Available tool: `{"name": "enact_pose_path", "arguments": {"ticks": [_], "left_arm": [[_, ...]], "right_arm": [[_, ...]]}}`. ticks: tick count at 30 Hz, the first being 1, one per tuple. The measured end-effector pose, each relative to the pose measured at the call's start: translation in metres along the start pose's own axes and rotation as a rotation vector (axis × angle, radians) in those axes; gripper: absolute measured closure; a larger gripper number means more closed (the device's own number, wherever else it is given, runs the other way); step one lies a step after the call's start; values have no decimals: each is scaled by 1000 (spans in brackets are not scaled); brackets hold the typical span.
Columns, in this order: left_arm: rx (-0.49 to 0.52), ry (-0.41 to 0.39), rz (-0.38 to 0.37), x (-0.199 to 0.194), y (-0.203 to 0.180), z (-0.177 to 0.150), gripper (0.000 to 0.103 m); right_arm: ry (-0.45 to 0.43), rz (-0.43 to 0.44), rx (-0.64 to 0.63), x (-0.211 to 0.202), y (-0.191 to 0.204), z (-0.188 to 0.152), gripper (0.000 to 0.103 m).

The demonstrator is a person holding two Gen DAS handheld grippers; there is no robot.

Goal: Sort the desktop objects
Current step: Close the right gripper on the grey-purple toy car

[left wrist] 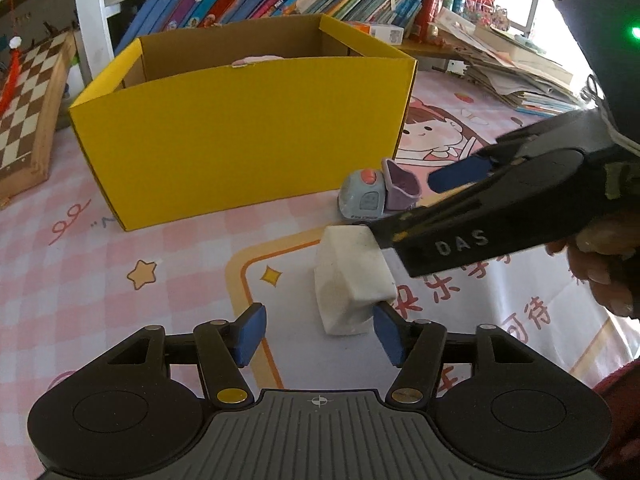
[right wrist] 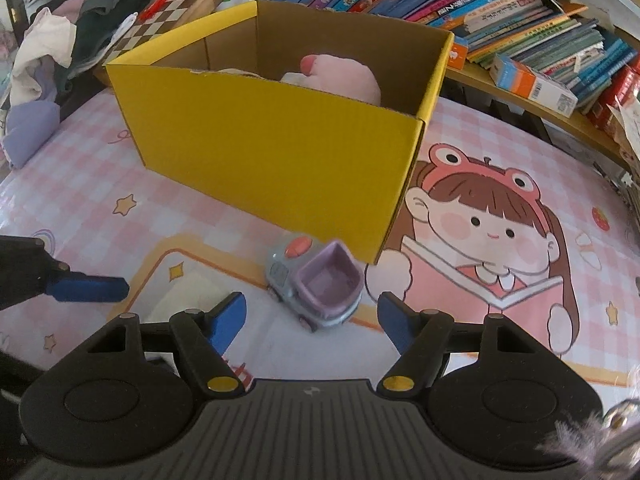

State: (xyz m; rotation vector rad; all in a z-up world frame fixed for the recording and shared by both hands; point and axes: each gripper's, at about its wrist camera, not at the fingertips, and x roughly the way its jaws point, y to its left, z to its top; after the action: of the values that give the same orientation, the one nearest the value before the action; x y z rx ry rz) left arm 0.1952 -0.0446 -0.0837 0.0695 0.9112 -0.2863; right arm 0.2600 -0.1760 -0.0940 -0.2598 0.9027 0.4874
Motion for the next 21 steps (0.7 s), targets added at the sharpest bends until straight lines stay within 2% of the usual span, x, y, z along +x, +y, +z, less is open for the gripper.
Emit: {"name": "enact_pose_path", "arguments": {"ticks": [10, 15, 21], "left_arm": [[30, 13, -23, 5, -9, 4, 39], [16, 20, -16, 4, -7, 4, 33], [2, 29, 0, 3, -6, 3, 32]], "right_arm": [[-3, 33, -33, 21, -5, 10, 46], [-19, 52, -45, 22, -5, 11, 48], [-39, 48, -4, 14, -11, 7, 48]]}}
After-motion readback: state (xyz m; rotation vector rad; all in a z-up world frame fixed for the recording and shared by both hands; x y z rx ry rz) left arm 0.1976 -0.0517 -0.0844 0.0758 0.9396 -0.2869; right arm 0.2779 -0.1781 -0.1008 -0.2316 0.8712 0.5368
